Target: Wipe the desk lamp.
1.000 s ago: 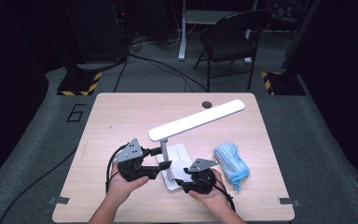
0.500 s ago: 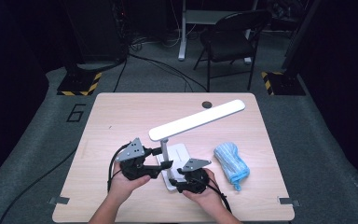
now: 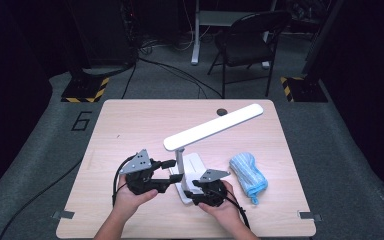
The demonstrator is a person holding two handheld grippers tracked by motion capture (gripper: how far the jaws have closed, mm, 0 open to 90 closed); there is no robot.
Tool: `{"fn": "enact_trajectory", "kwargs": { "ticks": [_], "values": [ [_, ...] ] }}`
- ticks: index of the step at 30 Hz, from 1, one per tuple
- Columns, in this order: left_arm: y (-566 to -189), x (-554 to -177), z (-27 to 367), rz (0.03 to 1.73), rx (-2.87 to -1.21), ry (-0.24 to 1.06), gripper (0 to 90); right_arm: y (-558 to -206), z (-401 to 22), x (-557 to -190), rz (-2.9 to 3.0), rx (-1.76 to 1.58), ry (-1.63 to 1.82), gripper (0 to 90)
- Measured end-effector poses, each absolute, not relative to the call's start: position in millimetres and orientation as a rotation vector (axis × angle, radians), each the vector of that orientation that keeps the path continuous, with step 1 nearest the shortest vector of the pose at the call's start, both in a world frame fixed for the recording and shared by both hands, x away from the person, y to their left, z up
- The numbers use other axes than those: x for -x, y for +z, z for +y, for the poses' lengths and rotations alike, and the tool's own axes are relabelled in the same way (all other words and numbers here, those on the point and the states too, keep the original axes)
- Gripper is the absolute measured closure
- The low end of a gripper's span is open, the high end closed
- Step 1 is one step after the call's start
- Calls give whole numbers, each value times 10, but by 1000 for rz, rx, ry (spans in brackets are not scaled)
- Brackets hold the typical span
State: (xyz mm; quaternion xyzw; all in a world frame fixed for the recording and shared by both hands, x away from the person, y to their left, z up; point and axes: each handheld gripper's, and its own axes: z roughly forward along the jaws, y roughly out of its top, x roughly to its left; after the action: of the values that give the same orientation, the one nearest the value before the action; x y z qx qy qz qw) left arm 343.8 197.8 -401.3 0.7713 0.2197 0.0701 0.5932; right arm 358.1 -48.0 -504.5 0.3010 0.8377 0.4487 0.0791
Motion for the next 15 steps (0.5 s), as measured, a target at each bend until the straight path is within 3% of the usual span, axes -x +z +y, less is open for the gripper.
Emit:
{"fn": "enact_trajectory", "kwargs": {
  "ticks": [9, 15],
  "values": [
    [-4050, -3496, 1896, 540, -1825, 226, 433, -5048, -519, -3573, 2490, -947, 1351, 485],
    [-4087, -3613, 1788, 523, -1834, 179, 409, -5056, -483, -3577, 2474, -946, 1363, 485]
  ]
}}
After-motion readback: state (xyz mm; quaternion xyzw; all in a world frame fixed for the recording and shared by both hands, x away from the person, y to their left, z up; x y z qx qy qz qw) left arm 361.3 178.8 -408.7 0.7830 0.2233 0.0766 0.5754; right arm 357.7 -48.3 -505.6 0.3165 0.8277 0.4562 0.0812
